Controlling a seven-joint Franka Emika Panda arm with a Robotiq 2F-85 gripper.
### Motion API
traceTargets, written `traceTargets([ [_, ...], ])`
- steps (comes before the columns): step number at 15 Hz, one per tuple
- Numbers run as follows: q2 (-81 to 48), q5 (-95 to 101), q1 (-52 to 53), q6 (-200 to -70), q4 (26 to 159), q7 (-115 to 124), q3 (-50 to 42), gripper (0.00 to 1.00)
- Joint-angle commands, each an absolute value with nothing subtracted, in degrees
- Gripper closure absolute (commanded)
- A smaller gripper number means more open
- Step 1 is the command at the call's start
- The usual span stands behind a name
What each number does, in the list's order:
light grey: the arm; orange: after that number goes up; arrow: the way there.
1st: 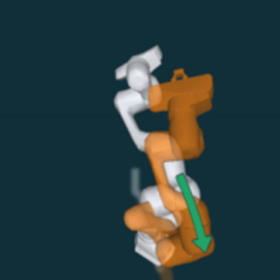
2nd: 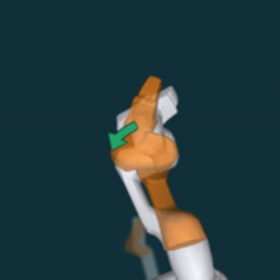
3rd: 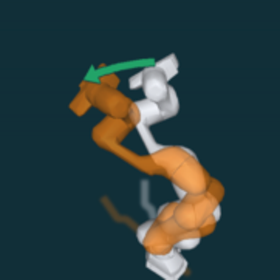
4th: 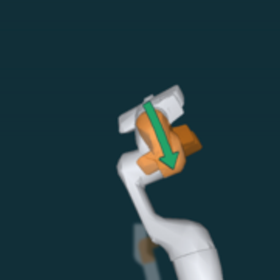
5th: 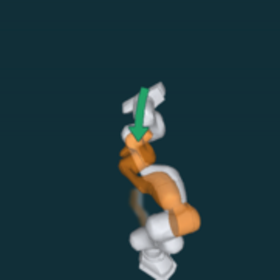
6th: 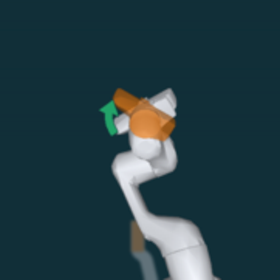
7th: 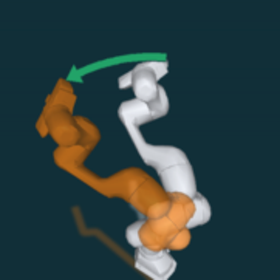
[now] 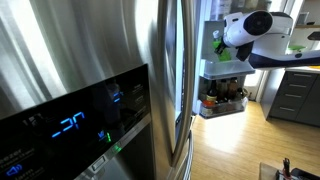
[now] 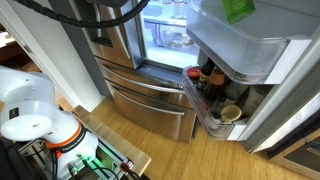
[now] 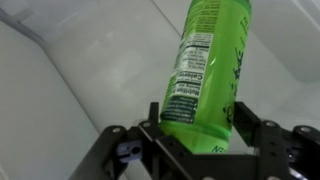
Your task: Take the green bottle from the refrigerator door and place it in front of the vegetable drawer
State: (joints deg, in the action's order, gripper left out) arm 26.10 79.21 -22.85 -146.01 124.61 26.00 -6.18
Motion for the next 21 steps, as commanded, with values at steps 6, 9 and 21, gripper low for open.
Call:
traceTargets([
  [6, 29.16, 83.62, -15.89, -139.28, 126.63, 10.34, -8.46, 0.51],
  [9, 30.48, 83.3, -14.28, -135.97, 126.7, 5.07, -8.12, 0.51],
  [21, 35.09, 70.05, -5.14, -112.64, 126.77, -6.65, -3.8, 0.51],
])
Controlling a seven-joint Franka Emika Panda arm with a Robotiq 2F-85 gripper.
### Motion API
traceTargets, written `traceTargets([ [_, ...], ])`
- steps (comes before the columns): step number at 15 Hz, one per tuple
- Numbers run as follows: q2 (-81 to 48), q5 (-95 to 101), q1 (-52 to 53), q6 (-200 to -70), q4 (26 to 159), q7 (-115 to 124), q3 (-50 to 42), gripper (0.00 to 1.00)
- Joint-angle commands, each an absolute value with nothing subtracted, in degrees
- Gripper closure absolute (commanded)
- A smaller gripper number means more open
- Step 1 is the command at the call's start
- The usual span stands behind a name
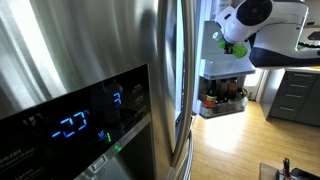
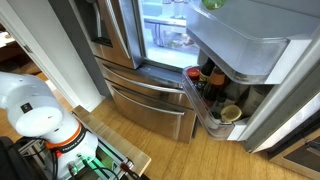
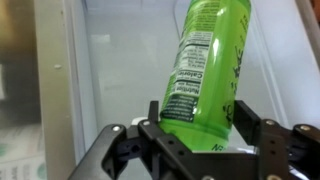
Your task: Take the green bottle from the refrigerator door and place it in front of the vegetable drawer
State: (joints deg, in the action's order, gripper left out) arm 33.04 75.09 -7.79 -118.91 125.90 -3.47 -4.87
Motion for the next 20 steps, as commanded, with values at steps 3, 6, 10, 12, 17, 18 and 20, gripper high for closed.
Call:
traceTargets([
  [3, 35.65, 65.23, -2.62, -106.66, 125.32, -7.24, -2.34, 0.51],
  [6, 36.3, 60.41, -0.29, -101.56, 123.21, -7.15, -0.91, 0.51],
  [10, 36.19, 50.49, 3.0, -98.25, 120.65, -4.81, -0.26, 0.51],
  [12, 35.91, 44.99, 3.95, -99.96, 120.45, -2.6, -0.57, 0.51],
  [17, 33.7, 34.86, 3.76, -112.99, 122.01, 1.52, -3.19, 0.51],
  [18, 33.14, 33.89, 3.22, -118.16, 122.96, 1.96, -3.96, 0.51],
  [20, 31.35, 31.5, 2.08, -128.52, 124.77, 1.75, -5.74, 0.51],
])
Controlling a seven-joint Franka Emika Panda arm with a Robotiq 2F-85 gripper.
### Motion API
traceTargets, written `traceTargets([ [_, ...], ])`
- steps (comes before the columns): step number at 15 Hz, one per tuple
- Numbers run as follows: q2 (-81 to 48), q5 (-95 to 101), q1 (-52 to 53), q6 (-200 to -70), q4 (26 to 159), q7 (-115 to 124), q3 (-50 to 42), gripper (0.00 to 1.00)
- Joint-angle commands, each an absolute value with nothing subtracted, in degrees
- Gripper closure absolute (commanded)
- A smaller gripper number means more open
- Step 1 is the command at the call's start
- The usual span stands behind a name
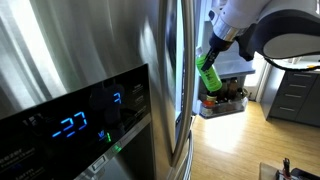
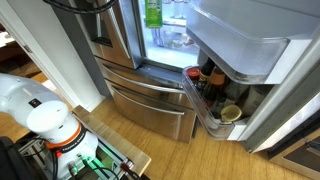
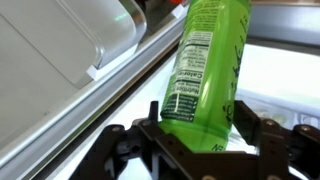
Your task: Take the green bottle from the refrigerator door and place it in front of the vegetable drawer
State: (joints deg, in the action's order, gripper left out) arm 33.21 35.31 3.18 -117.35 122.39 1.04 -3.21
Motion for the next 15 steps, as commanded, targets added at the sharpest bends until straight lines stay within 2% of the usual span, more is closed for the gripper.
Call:
traceTargets([
  [1, 30.05, 29.9, 1.31, -132.47, 125.34, 1.14, -6.51, 0.51],
  [2, 28.84, 27.21, 0.74, -135.03, 125.68, 0.33, -7.43, 0.51],
  [3, 30.2, 29.01, -1.25, -131.17, 124.61, -0.23, -3.83, 0.26],
  [11, 28.06, 26.76, -2.16, -134.92, 125.1, -0.3, -4.96, 0.26],
  [12, 27.48, 27.5, -2.3, -136.12, 125.15, -0.11, -4.82, 0.51],
  [15, 22.39, 24.44, -2.12, -146.69, 125.99, 0.41, -6.3, 0.51],
])
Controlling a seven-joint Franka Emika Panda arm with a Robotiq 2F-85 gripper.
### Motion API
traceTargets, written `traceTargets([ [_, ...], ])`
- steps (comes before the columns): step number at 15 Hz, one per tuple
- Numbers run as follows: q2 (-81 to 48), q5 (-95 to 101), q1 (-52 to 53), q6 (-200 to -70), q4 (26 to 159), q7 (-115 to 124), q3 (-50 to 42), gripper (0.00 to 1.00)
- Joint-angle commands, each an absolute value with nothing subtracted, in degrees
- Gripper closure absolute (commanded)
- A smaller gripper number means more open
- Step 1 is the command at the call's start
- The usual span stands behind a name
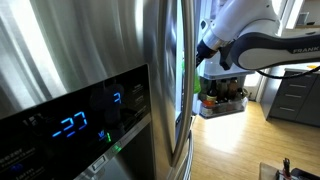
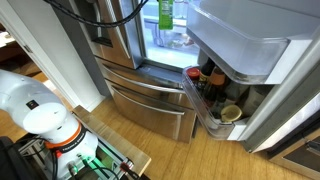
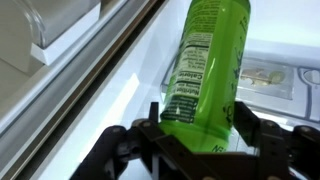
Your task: Take the green bottle from the refrigerator door and place it in front of the vegetable drawer
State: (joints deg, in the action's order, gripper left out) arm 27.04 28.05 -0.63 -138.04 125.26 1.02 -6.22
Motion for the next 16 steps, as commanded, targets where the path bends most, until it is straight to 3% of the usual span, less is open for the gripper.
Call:
traceTargets([
  [1, 20.58, 24.41, -2.96, -150.89, 126.3, 1.17, -6.03, 0.51],
  [7, 7.36, 13.89, -2.01, -174.7, 127.36, -3.41, -7.21, 0.51],
  [16, -4.56, 6.49, 0.48, -179.41, 124.46, -13.05, -7.43, 0.51],
])
